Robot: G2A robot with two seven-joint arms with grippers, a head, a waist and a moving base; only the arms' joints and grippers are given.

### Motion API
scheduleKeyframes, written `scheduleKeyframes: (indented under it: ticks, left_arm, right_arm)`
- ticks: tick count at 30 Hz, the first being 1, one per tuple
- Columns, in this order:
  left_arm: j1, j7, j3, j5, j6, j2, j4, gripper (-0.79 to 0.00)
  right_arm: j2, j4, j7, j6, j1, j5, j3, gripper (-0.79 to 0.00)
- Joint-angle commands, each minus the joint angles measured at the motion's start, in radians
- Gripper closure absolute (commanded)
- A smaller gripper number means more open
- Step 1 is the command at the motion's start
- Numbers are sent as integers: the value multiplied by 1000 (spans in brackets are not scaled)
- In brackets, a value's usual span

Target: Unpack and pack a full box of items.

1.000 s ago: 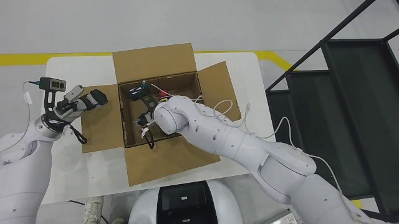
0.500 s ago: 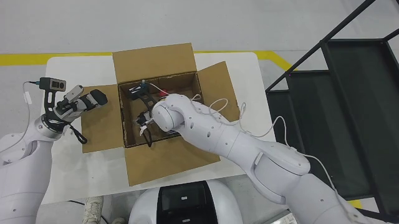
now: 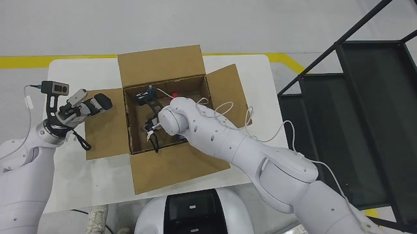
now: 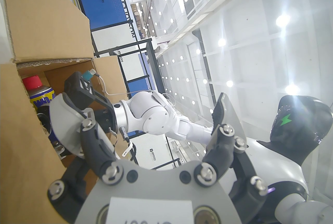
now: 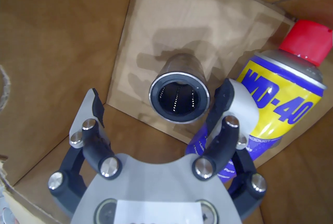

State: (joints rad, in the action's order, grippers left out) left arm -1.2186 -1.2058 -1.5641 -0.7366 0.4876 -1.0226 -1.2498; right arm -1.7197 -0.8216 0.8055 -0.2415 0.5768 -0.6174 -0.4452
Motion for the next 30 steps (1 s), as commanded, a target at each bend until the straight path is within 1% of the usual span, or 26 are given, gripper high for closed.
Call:
scheduleKeyframes:
  ticks: [1, 2, 3, 4, 13, 20, 25, 30]
  left_arm:
    - [0, 0, 0, 0, 0, 0, 0, -785]
    - [0, 0, 0, 0, 0, 0, 0, -785]
    - [0, 0, 0, 0, 0, 0, 0, -785]
    - [0, 0, 0, 0, 0, 0, 0, -785]
    - [0, 0, 0, 0, 0, 0, 0, -785]
    - [0, 0, 0, 0, 0, 0, 0, -785]
    - [0, 0, 0, 0, 0, 0, 0, -785]
    - [0, 0, 0, 0, 0, 0, 0, -785]
  right_arm:
    - [-7, 12, 1, 0, -2, -1, 0, -351]
    - [-11, 18, 1, -1, -4, -3, 0, -209]
    - [-14, 24, 0, -3, -5, -6, 1, -28]
    - [-18, 29, -1, -3, -6, -7, 0, 0]
    - [-43, 47, 0, -33, -9, -47, 1, 0]
    - [-41, 0, 6, -45, 7, -87, -13, 0]
    - [-13, -110, 21, -63, 43, -147, -41, 0]
    - [45, -275, 79, -60, 113, -228, -109, 0]
